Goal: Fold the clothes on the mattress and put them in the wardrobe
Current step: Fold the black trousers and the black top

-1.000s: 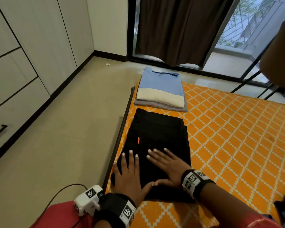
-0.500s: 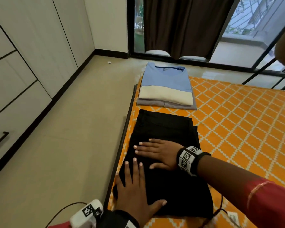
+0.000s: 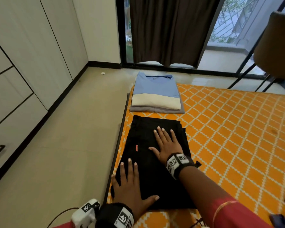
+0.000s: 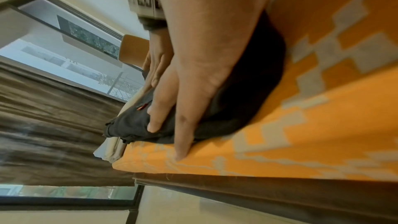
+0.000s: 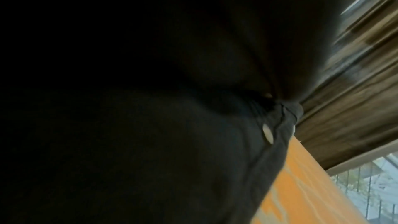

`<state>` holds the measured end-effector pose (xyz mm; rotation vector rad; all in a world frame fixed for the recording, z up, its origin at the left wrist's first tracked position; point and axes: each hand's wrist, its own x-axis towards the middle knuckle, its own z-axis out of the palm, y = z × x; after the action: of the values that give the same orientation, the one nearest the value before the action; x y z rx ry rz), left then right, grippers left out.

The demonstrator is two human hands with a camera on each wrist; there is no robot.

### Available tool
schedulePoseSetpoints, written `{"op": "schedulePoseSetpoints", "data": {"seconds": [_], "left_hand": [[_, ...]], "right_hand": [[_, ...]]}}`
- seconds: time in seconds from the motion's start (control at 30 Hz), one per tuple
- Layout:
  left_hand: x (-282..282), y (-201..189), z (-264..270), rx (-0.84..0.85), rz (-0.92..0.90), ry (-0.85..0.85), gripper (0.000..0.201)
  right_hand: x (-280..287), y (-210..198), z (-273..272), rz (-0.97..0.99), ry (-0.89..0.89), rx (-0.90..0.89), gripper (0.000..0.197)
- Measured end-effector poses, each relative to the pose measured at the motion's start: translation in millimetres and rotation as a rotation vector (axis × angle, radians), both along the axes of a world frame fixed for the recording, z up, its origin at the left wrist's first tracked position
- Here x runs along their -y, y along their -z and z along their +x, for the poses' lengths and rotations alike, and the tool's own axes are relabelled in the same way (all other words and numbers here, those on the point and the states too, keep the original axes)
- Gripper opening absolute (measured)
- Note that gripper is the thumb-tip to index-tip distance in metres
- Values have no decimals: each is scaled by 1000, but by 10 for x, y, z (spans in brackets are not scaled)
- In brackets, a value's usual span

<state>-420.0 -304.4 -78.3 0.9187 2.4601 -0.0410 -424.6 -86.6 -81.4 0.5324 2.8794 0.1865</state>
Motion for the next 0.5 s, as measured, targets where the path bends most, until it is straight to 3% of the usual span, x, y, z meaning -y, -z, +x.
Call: {"op": "schedulePoseSetpoints", "data": {"seconds": [0.1, 0.23, 0.33, 0.37, 0.43, 0.5], "left_hand": [[7, -1, 9, 2, 14, -7, 126], [24, -66, 11, -34, 43, 18, 130], [185, -51, -11, -61, 192, 89, 146], [260, -18, -9, -68, 305, 80, 143], [420, -1, 42, -66, 464, 0, 121], [530, -71, 118, -193, 538, -143, 92]], "right_hand": [[369, 35, 219, -17, 118, 24, 86], [830, 21, 611, -252, 107, 16, 72], [1016, -71, 855, -254, 32, 131, 96], [1093, -169, 910, -264, 5, 165, 97], [1152, -384, 936, -323, 1, 81, 80], [1068, -536, 926, -421, 38, -257, 58]]}}
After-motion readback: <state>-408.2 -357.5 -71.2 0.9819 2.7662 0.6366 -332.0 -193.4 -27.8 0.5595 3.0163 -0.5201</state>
